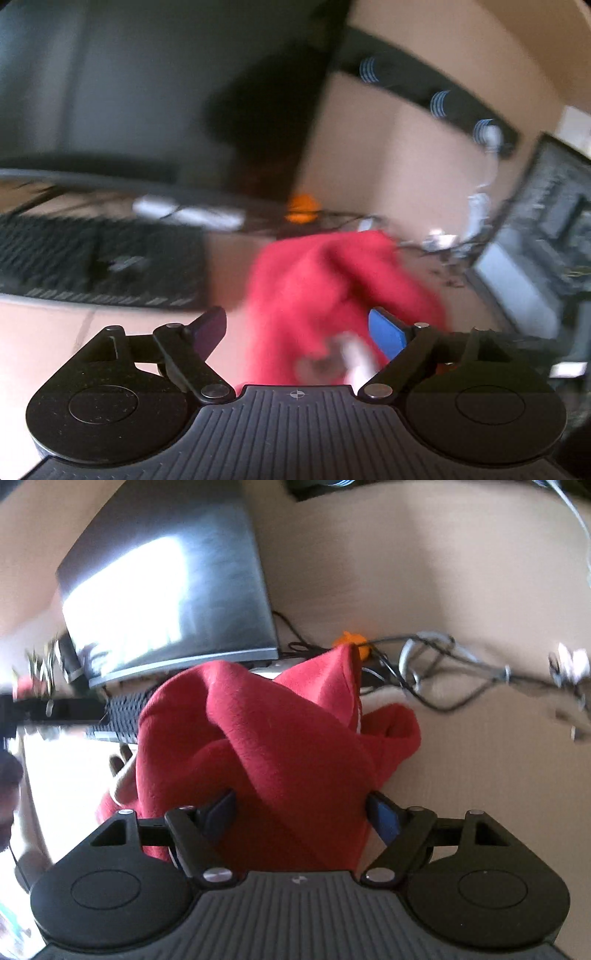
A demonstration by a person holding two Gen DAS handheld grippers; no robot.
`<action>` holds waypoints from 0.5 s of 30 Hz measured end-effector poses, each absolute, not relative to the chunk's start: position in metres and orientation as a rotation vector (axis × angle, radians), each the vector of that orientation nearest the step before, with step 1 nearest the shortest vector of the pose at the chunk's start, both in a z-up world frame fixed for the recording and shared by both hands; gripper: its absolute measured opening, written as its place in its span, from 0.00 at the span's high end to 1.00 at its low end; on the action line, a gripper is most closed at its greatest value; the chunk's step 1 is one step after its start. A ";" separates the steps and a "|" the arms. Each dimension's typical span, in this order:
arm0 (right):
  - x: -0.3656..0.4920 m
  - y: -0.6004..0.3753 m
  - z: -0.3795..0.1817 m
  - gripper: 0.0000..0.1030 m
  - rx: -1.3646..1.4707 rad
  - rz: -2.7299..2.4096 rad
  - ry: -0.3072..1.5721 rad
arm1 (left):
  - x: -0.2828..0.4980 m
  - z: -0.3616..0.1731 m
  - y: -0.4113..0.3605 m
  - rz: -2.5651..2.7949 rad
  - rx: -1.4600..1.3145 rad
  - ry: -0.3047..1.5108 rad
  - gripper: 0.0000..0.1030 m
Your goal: Fold clothes
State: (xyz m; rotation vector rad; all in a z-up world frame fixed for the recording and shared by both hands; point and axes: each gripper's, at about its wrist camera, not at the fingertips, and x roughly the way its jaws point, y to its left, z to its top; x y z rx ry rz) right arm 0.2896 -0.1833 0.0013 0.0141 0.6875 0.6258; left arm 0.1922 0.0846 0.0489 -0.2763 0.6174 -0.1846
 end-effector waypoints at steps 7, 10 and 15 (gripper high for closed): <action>0.284 -0.183 0.031 0.16 -0.167 0.701 0.581 | 0.258 0.022 0.057 -0.232 -0.281 0.719 0.12; 0.299 -0.196 0.034 0.10 -0.114 0.643 0.591 | 0.271 0.007 0.063 -0.164 -0.273 0.796 0.14; 0.332 -0.194 0.010 0.04 -0.107 0.508 0.662 | 0.278 -0.011 0.072 -0.133 -0.297 0.854 0.11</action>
